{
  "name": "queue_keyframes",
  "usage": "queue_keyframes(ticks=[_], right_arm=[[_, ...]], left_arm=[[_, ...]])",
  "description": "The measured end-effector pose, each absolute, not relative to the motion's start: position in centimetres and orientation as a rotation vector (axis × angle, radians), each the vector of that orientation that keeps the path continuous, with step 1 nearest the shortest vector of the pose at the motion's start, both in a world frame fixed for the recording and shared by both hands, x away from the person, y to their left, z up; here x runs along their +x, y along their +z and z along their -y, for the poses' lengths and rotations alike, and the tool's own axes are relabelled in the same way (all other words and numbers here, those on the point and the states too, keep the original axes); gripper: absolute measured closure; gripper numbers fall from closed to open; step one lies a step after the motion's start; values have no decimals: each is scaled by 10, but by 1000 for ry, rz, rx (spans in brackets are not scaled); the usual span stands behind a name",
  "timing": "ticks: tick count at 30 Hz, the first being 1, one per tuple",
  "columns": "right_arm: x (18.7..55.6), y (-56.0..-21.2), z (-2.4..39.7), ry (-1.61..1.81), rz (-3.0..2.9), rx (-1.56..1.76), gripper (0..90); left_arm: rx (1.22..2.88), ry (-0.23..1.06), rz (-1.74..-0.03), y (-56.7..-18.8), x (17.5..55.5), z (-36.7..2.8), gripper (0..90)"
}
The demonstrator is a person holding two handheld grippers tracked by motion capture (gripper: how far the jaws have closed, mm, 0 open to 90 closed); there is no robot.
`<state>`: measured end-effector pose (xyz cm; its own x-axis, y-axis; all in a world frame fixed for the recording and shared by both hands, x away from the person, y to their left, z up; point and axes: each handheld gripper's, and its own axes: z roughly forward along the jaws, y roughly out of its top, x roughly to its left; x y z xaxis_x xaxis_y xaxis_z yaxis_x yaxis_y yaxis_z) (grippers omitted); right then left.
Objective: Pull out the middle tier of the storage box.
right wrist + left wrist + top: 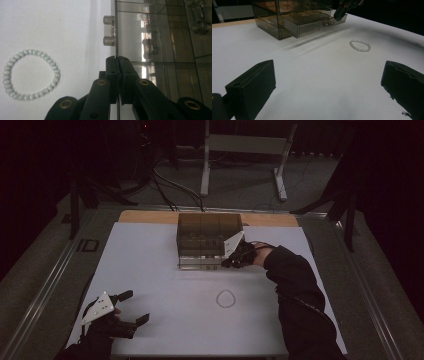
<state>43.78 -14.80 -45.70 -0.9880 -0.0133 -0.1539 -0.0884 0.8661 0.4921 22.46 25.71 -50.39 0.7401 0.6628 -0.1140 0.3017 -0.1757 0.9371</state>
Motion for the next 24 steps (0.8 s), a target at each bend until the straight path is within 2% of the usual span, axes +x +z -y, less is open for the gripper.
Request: queue_keyframes(ticks=[24], right_arm=[[437,-459,143,752,-2894,-60,862]], left_arm=[[1768,382,-761,-504,225,-257,10]])
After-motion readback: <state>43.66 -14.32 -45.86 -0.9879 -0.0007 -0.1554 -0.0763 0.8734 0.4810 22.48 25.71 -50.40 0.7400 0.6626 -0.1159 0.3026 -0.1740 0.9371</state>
